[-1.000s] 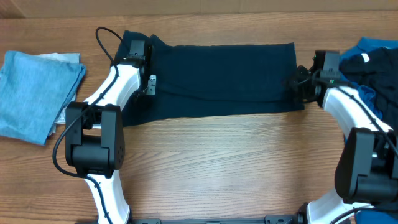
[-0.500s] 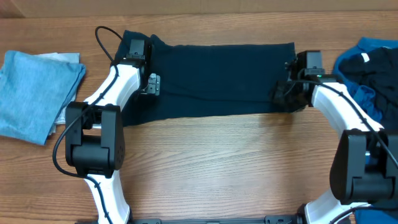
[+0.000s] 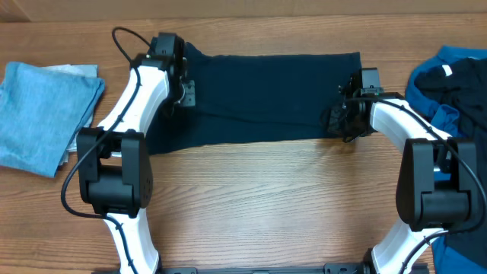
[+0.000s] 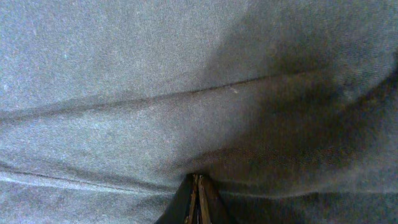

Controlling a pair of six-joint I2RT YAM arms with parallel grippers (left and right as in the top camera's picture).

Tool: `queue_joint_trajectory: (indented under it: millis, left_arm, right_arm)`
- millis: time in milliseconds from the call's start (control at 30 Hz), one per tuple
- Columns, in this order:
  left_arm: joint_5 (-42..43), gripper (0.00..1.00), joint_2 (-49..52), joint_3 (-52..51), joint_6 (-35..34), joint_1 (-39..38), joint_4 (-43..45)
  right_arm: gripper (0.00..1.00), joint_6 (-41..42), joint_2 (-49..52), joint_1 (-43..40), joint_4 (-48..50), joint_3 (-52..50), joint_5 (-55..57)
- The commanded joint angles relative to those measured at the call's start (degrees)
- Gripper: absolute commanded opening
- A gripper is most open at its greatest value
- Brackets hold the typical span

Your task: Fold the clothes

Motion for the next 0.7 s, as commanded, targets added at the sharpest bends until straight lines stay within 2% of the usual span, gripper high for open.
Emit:
queue_joint_trajectory:
  millis: [0, 233, 400, 667]
  left_arm:
    - [1.9, 0.04, 0.98, -6.08, -2.69, 0.0, 2.6]
    - [0.39, 0.04, 1.03, -12.52, -2.71, 0.0, 12.46]
    - [0.37, 0.04, 1.05, -12.9, -2.67, 0.0, 12.57]
    - [-2.99, 0.04, 1.05, -12.9, -2.21, 0.0, 10.78]
  right_arm:
    - [0.04, -0.28, 0.57, 0.07, -0.39, -0.13, 0.37]
    - [0.04, -0.7, 0.48, 0.07, -2.75, 1.53, -0.94]
    - [0.04, -0.7, 0.48, 0.07, -8.85, 7.61, -0.92]
    - [0.04, -0.68, 0.5, 0.07, -9.2, 4.83, 0.0]
